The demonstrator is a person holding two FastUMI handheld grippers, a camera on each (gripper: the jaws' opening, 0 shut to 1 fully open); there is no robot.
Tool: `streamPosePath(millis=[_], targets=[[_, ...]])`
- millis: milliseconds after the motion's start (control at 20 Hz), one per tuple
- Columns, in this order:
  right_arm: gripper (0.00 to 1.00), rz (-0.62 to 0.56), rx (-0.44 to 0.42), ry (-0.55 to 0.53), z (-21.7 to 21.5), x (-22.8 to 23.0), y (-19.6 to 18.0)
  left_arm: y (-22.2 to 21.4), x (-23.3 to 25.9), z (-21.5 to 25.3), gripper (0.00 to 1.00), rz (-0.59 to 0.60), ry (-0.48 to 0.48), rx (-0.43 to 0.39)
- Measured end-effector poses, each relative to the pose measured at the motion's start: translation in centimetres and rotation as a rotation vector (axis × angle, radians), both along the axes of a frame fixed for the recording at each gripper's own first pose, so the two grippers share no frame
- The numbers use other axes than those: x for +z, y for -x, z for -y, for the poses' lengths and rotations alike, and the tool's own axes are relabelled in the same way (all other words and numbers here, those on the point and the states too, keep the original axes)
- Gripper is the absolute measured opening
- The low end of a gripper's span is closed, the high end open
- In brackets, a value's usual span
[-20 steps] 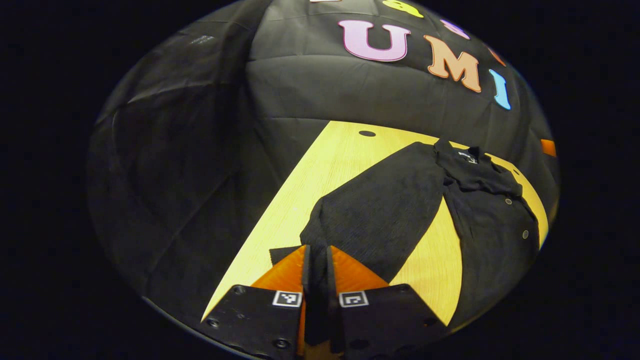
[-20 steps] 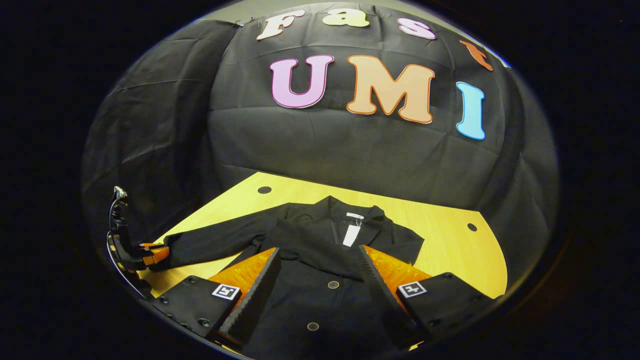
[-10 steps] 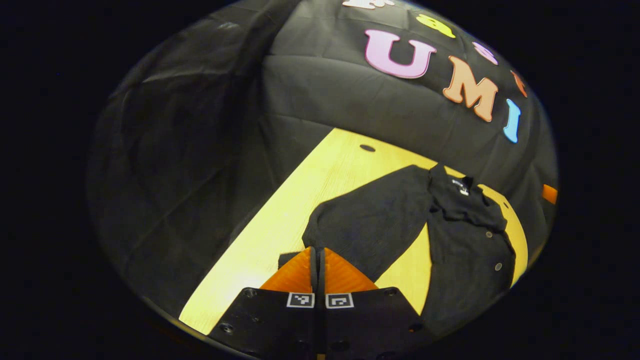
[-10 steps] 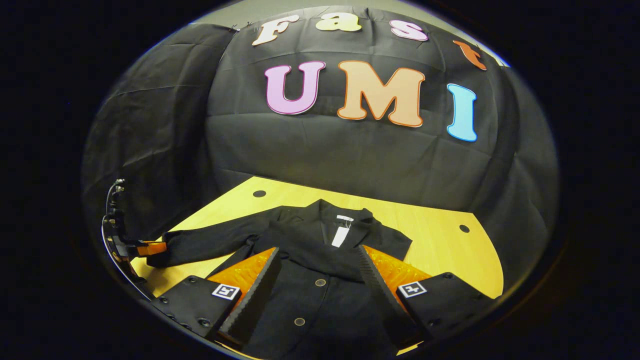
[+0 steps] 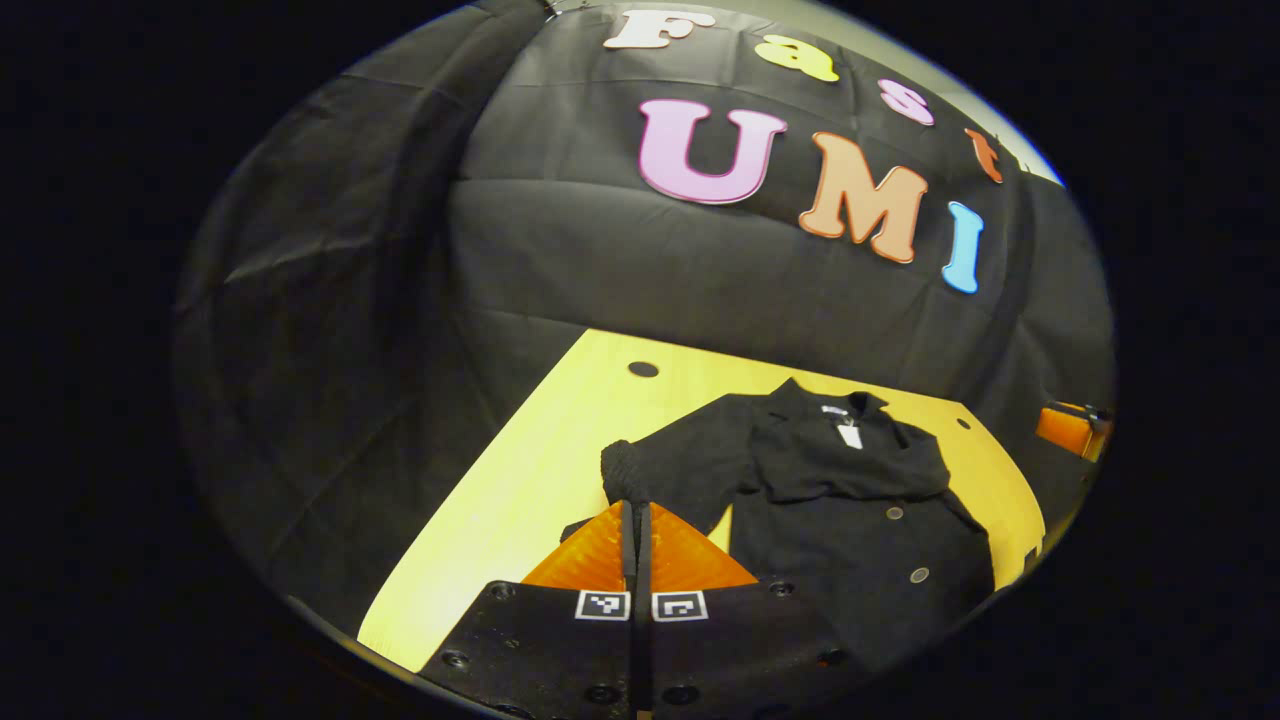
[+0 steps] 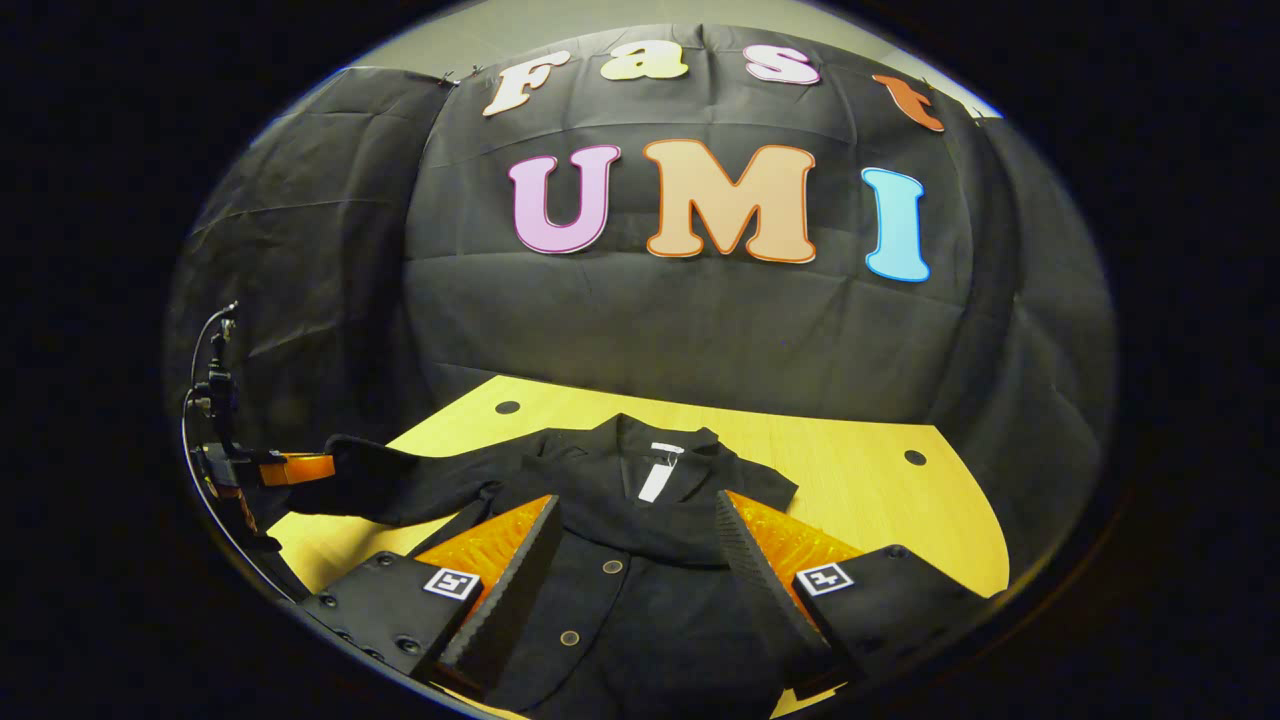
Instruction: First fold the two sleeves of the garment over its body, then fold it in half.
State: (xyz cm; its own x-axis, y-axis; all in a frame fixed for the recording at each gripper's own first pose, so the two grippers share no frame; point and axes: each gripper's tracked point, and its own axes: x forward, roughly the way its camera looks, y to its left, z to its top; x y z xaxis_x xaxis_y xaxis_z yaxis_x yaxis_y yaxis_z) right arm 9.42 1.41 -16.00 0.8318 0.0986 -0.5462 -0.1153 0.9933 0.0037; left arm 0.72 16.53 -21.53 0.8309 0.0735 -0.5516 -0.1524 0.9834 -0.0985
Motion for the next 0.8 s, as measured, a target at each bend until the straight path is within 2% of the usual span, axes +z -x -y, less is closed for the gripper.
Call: streamPosePath(millis=[400,800], targets=[[0.99,0.009,-0.095,-0.038,7.9,-0.2,2.0,-5.4,3.0,8.2,0.0,0.055,-0.031,-0.142],[0.99,0.003,-0.166,-0.045,15.1,-0.8,4.2,-10.1,2.3,16.8,0.0,0.045,-0.042,-0.267]])
